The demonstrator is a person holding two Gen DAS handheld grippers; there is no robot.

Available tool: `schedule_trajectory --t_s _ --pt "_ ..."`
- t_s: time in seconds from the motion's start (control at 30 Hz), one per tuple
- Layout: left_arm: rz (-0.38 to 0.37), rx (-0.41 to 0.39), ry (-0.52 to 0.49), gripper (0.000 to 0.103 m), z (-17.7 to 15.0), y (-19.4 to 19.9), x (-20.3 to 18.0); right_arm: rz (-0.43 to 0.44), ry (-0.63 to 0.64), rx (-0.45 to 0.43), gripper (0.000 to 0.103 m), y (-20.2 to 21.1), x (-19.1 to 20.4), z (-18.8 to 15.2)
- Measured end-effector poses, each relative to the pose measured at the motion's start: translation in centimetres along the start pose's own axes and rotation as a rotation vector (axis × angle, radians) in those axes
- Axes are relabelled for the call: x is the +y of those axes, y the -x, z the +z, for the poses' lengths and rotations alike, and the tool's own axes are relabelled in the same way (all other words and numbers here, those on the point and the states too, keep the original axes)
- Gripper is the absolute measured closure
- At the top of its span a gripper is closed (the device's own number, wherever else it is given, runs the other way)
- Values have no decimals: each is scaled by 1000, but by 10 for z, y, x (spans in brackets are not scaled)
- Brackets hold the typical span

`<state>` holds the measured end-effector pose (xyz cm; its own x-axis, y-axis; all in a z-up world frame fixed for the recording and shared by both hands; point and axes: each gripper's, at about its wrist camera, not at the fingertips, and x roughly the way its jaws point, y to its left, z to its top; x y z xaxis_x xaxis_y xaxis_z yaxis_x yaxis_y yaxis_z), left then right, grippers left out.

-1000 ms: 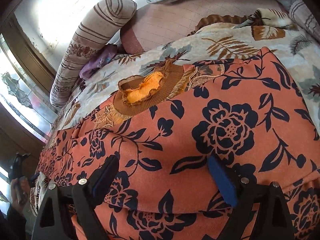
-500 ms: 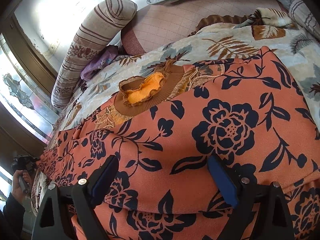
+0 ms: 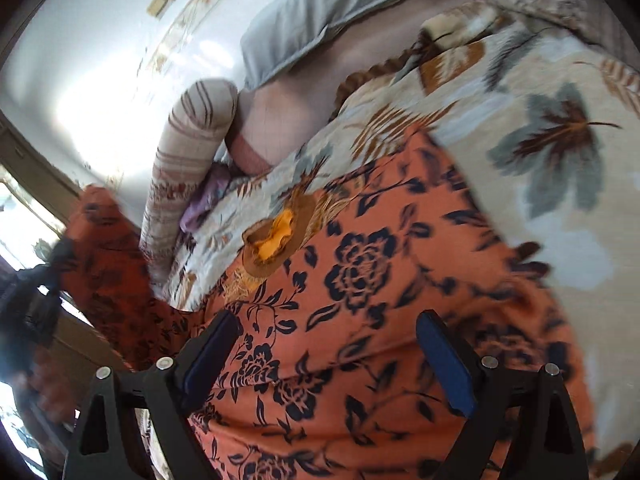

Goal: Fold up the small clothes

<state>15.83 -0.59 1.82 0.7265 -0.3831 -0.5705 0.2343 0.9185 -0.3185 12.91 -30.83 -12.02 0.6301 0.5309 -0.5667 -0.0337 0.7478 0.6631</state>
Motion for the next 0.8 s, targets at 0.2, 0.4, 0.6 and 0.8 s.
schedule_trajectory --t_s 0.2,0.4,0.6,0.8 --pt "34 281 26 33 -74 -47 16 -11 -73 -10 10 35 -35 12" --pt "262 108 86 26 -72 28 103 79 -123 76 10 1 -24 34" --pt "387 162 193 26 -105 20 176 -210 18 166 17 -60 -10 54" --pt "396 221 213 26 -129 6 197 -411 321 293 93 -89 37 49"
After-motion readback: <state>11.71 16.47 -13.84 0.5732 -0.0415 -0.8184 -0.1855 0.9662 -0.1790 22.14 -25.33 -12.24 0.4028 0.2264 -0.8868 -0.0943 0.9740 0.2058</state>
